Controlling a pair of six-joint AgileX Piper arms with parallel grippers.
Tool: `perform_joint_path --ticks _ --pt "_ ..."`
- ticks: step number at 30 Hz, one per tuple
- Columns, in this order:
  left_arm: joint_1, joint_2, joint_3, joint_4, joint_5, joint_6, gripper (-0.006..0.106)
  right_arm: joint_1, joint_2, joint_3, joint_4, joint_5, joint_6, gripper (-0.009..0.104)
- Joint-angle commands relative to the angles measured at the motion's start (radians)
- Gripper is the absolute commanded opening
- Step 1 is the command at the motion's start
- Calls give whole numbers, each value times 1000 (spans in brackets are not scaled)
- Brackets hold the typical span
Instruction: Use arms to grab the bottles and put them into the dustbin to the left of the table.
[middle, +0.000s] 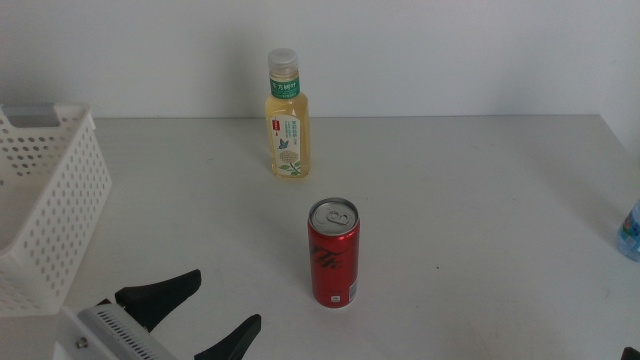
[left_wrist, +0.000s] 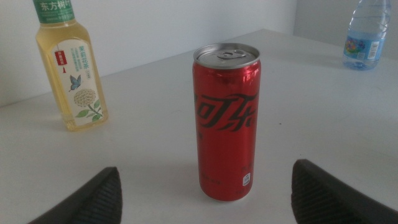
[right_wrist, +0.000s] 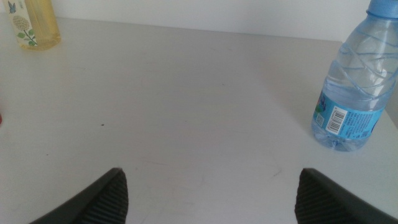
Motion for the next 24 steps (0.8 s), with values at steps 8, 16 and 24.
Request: perform_joint_path --ticks 8,16,24 --pt "-8 -7 6 -10 -117 -15 93 -8 -21 -10 -8 -74 -5 71" --pt "-8 -7 4 7 -117 -53 93 -8 -21 -10 -8 -74 -5 71" --pt "-8 -7 -89 27 14 -48 93 -8 -21 -10 -8 -74 -5 71"
